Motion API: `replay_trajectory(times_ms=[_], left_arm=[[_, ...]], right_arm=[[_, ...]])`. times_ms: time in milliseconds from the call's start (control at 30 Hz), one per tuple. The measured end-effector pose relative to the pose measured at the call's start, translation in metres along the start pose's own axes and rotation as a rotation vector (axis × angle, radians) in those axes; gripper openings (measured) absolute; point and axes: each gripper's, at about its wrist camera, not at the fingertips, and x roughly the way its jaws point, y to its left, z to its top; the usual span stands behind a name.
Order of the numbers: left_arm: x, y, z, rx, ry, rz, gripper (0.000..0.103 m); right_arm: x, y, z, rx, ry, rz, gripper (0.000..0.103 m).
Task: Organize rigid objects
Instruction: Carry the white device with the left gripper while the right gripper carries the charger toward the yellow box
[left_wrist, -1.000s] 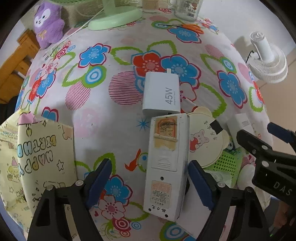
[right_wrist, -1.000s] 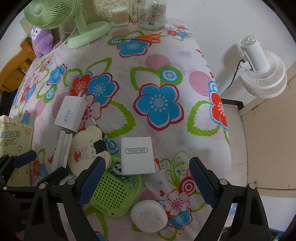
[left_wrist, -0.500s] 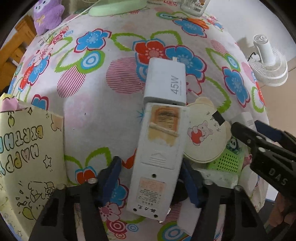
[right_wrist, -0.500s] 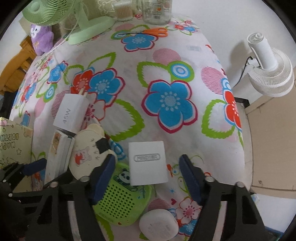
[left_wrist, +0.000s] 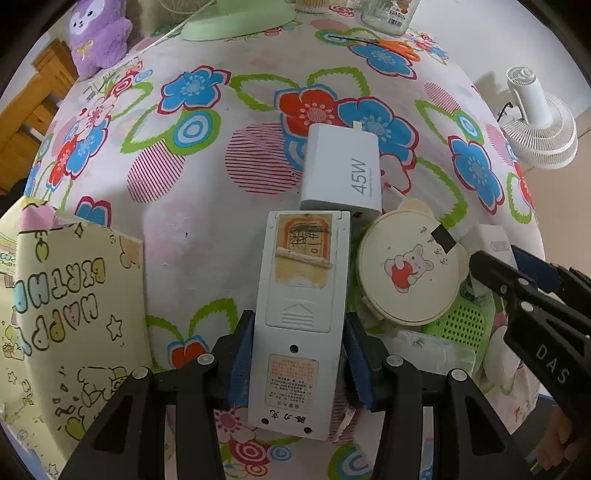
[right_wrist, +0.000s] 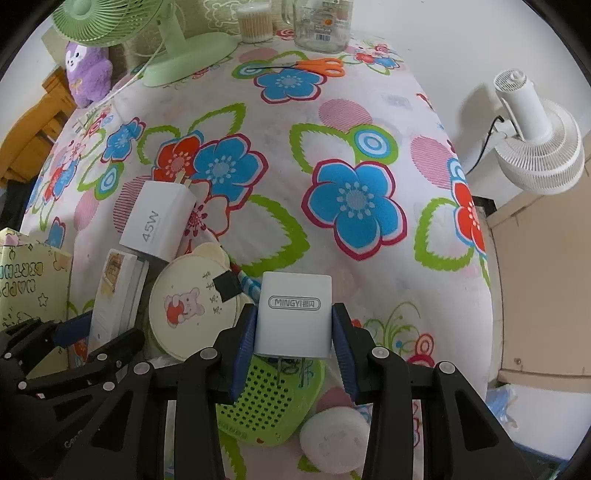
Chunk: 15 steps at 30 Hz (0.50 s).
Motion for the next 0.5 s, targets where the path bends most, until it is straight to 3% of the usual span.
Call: replay_trajectory(times_ms=[500], left_arm=[[-0.043,-0.003,-0.005,0.020,-0.074,-0.002,0.048]], right_arm=[[-0.040,0.011,-0.008,0.000,-0.065,0.024,0.043]])
